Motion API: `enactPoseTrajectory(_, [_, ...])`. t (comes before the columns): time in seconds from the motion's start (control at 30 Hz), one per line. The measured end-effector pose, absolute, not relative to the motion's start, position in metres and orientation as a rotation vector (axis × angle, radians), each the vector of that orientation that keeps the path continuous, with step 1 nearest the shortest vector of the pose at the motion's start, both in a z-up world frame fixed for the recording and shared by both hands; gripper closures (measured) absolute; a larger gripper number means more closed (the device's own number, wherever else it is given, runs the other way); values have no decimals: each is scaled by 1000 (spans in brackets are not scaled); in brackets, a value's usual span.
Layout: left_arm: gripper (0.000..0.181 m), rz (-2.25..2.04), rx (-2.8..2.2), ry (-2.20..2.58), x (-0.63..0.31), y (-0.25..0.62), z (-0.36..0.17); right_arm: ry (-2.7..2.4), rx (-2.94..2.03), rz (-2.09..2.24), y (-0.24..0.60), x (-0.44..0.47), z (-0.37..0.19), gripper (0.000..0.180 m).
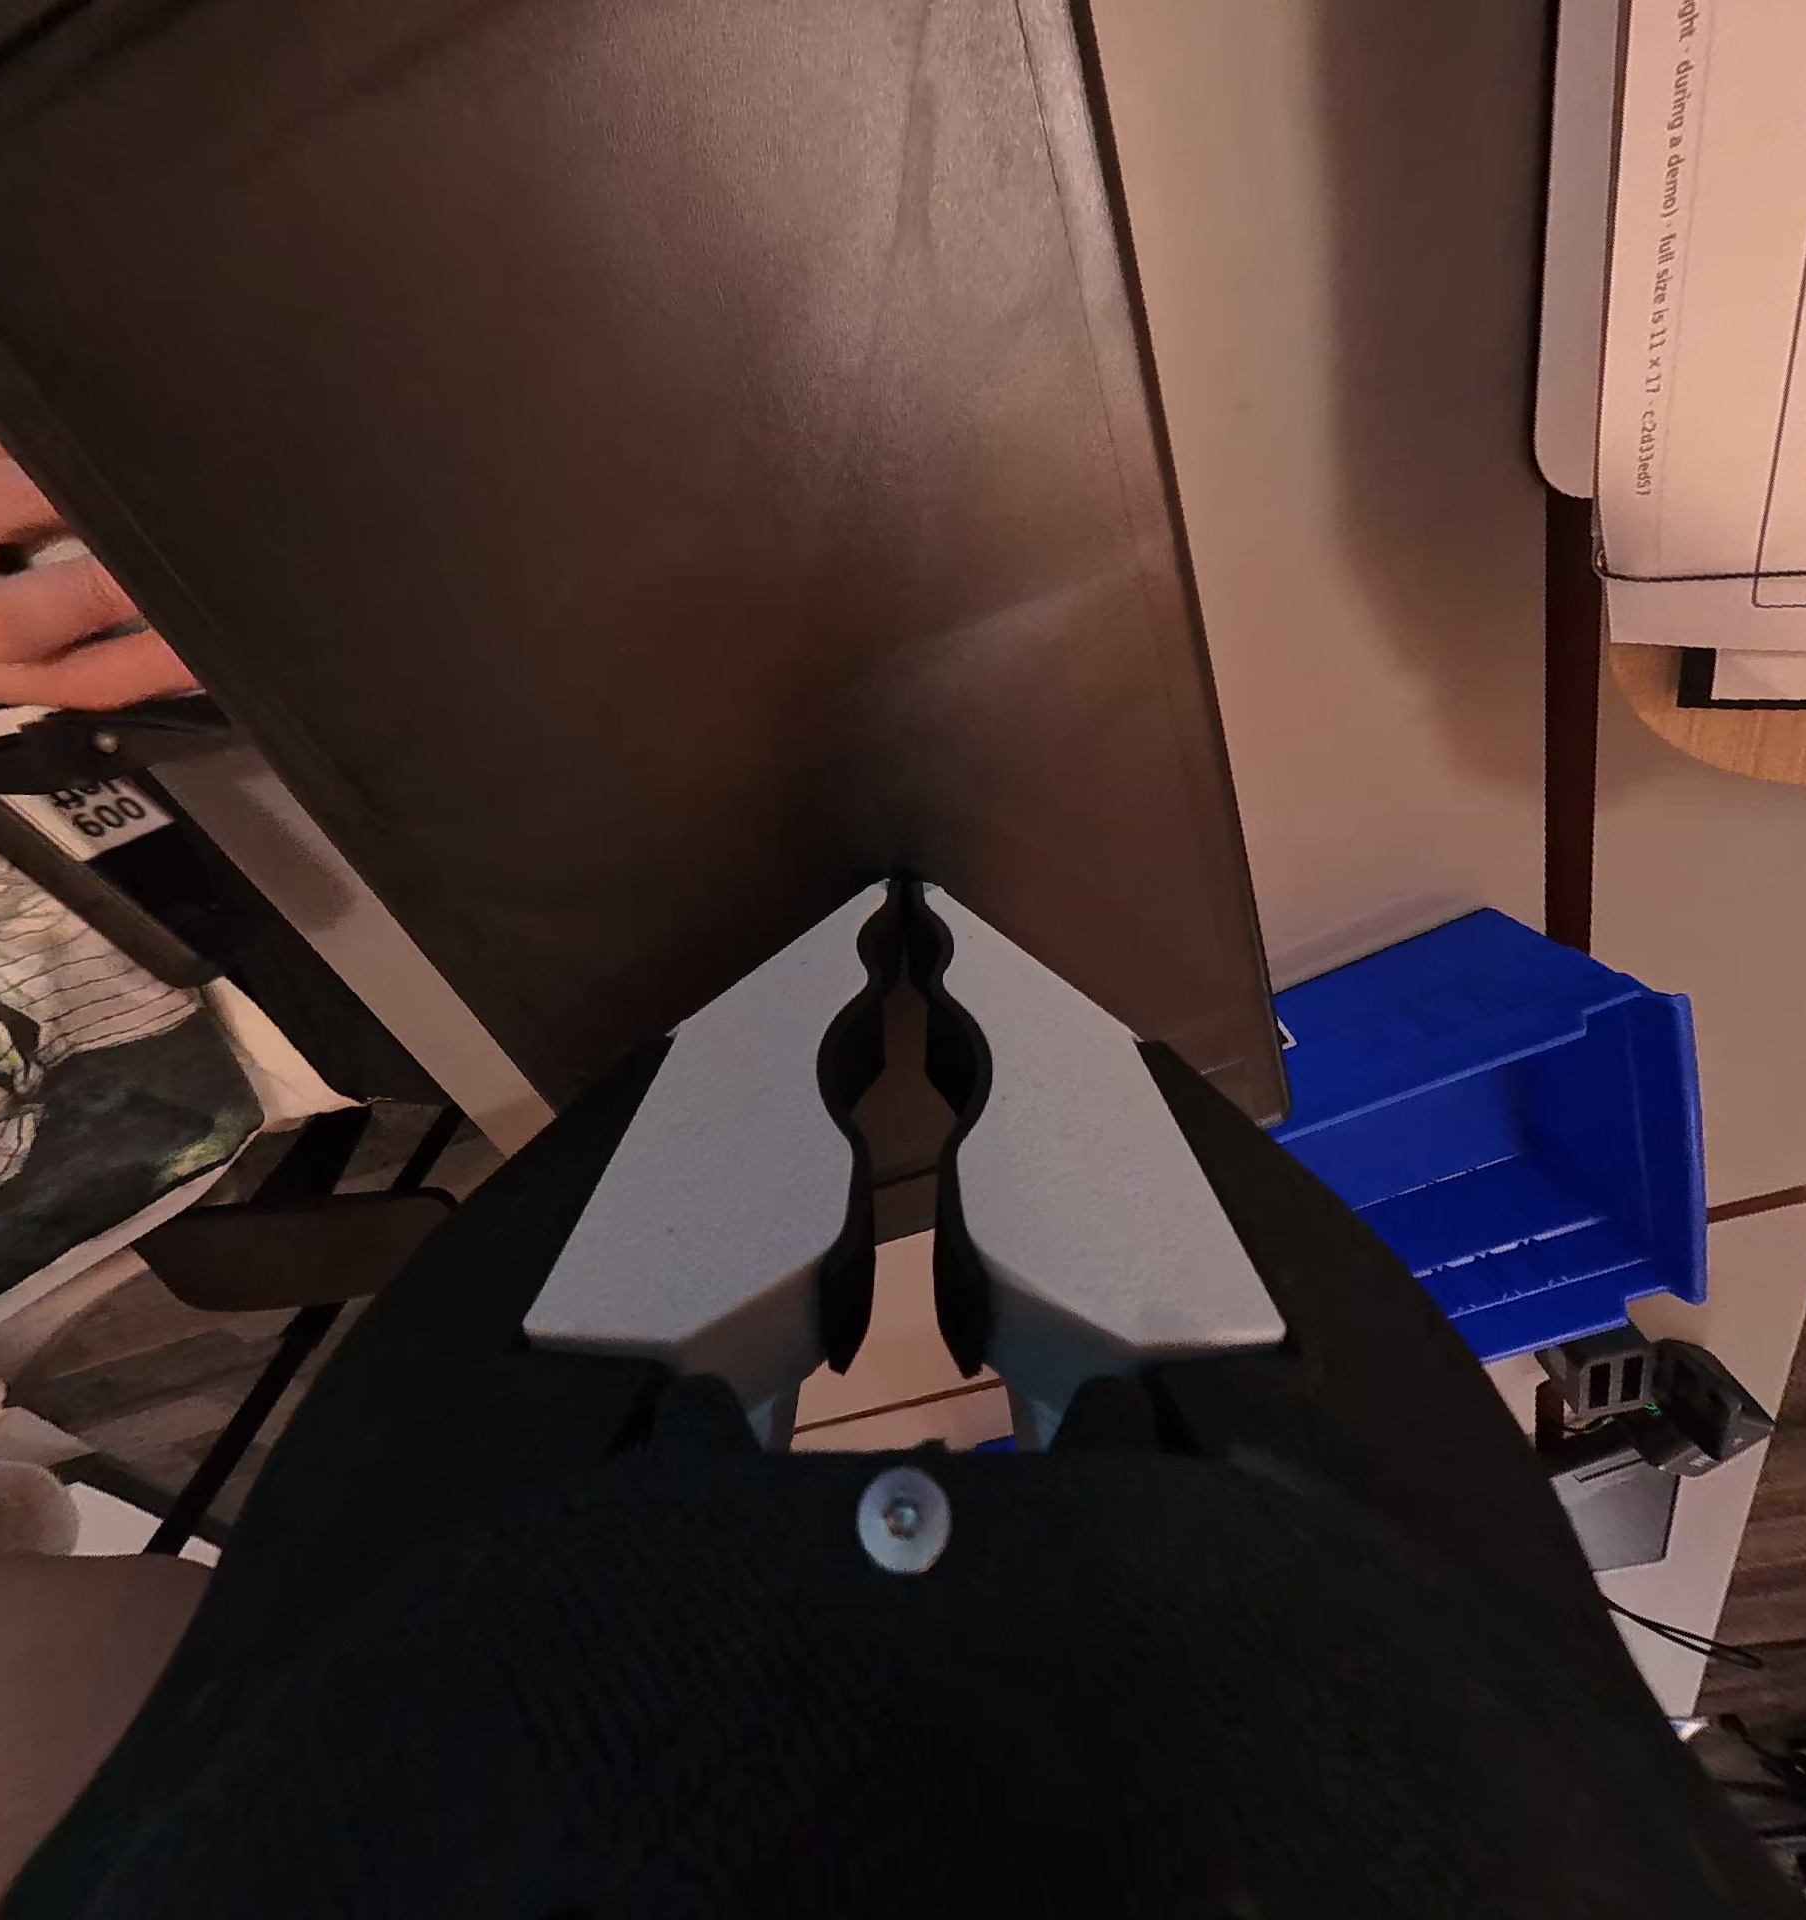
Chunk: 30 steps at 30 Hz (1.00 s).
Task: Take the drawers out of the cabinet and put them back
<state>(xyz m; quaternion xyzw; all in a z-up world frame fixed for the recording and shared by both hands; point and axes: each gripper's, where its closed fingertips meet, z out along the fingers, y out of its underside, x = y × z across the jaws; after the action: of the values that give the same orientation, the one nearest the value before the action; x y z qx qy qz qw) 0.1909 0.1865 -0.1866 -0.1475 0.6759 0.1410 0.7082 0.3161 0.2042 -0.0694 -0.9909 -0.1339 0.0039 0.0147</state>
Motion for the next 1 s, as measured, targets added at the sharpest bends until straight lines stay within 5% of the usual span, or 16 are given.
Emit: enactPoseTrajectory(1.0, [181, 331, -473, 1473, 176, 233, -179, -438, -3090, 7, 204, 316, -69, 180])
